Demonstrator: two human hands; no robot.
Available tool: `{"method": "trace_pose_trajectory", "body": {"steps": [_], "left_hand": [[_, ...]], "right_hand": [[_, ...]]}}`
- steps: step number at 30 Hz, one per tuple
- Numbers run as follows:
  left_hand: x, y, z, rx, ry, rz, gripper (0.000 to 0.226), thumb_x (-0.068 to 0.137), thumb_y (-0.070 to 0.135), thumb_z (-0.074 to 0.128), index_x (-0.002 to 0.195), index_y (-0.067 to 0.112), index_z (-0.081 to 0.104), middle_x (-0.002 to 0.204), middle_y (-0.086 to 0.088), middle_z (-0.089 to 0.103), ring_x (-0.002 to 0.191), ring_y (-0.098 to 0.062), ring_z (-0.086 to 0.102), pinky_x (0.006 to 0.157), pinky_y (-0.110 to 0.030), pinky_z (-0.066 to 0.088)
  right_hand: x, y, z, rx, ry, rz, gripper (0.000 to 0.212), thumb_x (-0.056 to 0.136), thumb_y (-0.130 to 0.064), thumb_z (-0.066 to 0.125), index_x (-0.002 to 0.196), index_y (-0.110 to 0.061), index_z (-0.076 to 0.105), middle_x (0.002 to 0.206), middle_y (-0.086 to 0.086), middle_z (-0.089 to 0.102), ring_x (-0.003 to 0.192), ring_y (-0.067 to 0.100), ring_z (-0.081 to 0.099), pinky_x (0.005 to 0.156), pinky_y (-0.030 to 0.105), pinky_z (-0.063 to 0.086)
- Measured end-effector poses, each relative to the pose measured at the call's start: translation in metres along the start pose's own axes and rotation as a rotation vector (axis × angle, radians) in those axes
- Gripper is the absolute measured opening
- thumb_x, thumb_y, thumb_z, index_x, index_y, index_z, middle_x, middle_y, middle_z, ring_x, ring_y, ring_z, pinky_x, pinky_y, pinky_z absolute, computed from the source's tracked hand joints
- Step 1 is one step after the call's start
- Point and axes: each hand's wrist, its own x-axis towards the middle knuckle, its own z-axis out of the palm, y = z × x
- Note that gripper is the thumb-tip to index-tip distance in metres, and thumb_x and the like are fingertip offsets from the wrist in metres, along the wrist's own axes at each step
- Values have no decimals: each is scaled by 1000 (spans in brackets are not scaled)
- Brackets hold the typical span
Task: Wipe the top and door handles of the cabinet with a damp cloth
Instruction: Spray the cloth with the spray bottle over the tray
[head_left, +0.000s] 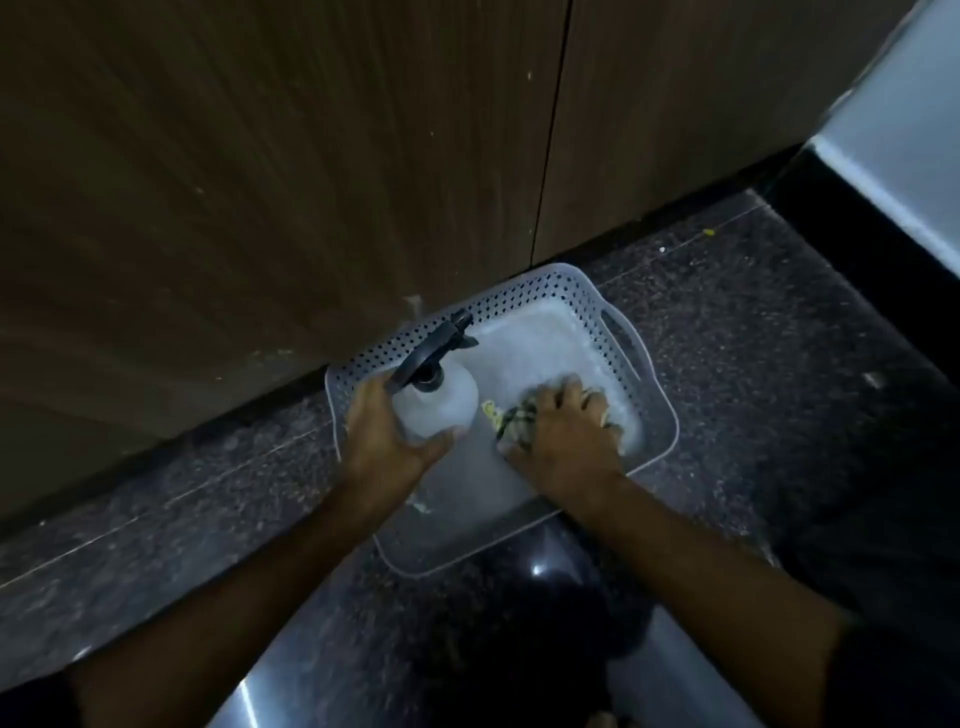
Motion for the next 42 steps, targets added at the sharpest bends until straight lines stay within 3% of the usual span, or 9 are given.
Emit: {"method": "trace_pose_trajectory", "body": {"steps": [6, 9, 12, 14, 19, 27, 33, 38, 42], "left_hand": [[26, 28, 7, -213, -123, 89, 65, 67, 19, 85, 126, 26, 58, 114, 20, 64, 103, 10, 58, 82, -8, 45], [33, 44, 10, -254, -173, 105, 38, 82, 11, 74, 119, 17, 65, 108, 4, 67, 95, -7, 62, 89, -23, 48], [34, 49, 10, -330, -203, 151, 28, 88, 1, 65, 116, 2, 66, 105, -17, 71, 100, -24, 68, 92, -36, 52], [31, 50, 9, -283, -234, 197, 24, 88, 4, 66, 111, 3, 69, 96, -25, 67, 89, -30, 66, 83, -40, 52], [31, 57, 5, -228, -232, 339, 27, 85, 5, 68, 112, 5, 66, 110, -9, 69, 97, -22, 66, 83, -28, 51], [17, 68, 16, -169, -161, 265, 21, 76, 30, 74, 87, 12, 73, 57, 17, 65, 50, 2, 56, 55, -10, 42], [22, 70, 11, -17, -65, 287, 53, 71, 57, 71, 60, 5, 66, 52, -18, 55, 48, -31, 55, 50, -43, 47], [24, 73, 5, -23, -55, 298, 35, 70, 56, 74, 65, 21, 71, 49, 4, 60, 43, -6, 55, 45, -22, 44], [20, 65, 8, 13, -64, 290, 50, 70, 58, 74, 53, 14, 60, 44, 2, 49, 41, -12, 48, 45, -30, 40]], "right_hand": [[13, 1, 13, 82, 171, -122, 50, 92, -51, 60, 131, -22, 48, 133, 8, 36, 123, 33, 37, 91, 49, 51], [24, 10, 7, 259, 159, -200, 39, 90, -41, 66, 123, -22, 56, 126, 3, 45, 117, 27, 46, 90, 41, 52], [30, 26, -10, 858, 116, -133, 23, 80, -34, 79, 97, -24, 68, 98, -2, 72, 89, 11, 69, 74, 26, 57], [32, 36, -19, 1358, 37, -42, 17, 77, -32, 76, 86, -19, 70, 90, 6, 76, 86, 26, 73, 78, 40, 59], [26, 51, -47, 2112, -185, -144, 42, 81, -34, 47, 102, -2, 63, 93, 24, 64, 79, 34, 63, 66, 40, 55], [28, 54, -87, 2107, -217, -337, 72, 92, -70, 46, 120, -6, 66, 107, 22, 66, 89, 35, 65, 68, 42, 54], [43, 51, -85, 1968, -85, -174, 30, 92, -43, 61, 90, -16, 74, 90, 12, 69, 81, 28, 64, 81, 43, 50], [53, 47, -91, 1888, -20, -189, 31, 93, -46, 63, 89, -21, 79, 92, 11, 74, 81, 26, 69, 86, 46, 50], [60, 45, -99, 1855, 8, -214, 34, 95, -49, 60, 85, -23, 80, 92, 10, 75, 78, 24, 70, 86, 43, 52]]}}
